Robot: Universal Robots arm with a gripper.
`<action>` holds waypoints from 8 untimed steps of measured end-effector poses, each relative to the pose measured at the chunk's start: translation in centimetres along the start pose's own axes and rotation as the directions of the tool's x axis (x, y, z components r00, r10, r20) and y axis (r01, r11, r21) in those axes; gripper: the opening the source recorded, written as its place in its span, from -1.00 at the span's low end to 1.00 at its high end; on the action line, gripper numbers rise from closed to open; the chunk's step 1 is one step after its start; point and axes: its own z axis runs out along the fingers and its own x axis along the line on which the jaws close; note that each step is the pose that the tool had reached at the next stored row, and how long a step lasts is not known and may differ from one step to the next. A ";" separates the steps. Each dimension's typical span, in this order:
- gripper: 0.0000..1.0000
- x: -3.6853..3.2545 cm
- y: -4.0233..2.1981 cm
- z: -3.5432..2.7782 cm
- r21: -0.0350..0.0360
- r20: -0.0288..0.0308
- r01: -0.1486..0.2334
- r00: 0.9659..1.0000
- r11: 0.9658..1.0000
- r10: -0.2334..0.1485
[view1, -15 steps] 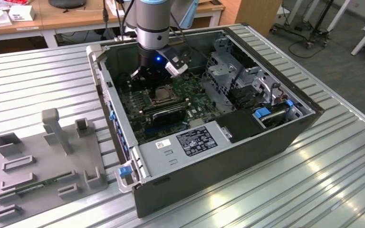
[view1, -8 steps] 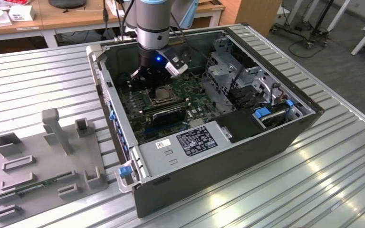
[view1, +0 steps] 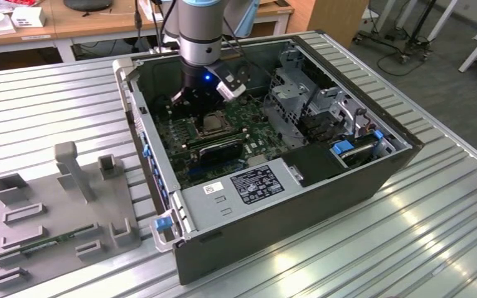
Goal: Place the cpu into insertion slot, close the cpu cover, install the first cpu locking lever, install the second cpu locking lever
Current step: 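Close the cpu cover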
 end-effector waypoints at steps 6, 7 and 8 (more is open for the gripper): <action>-0.79 0.00 0.00 0.03 0.000 0.000 0.000 1.000 1.000 0.000; -0.79 0.00 0.00 0.04 0.000 0.000 0.000 1.000 1.000 0.000; -0.79 -0.01 0.01 0.09 0.000 0.000 0.000 1.000 1.000 0.000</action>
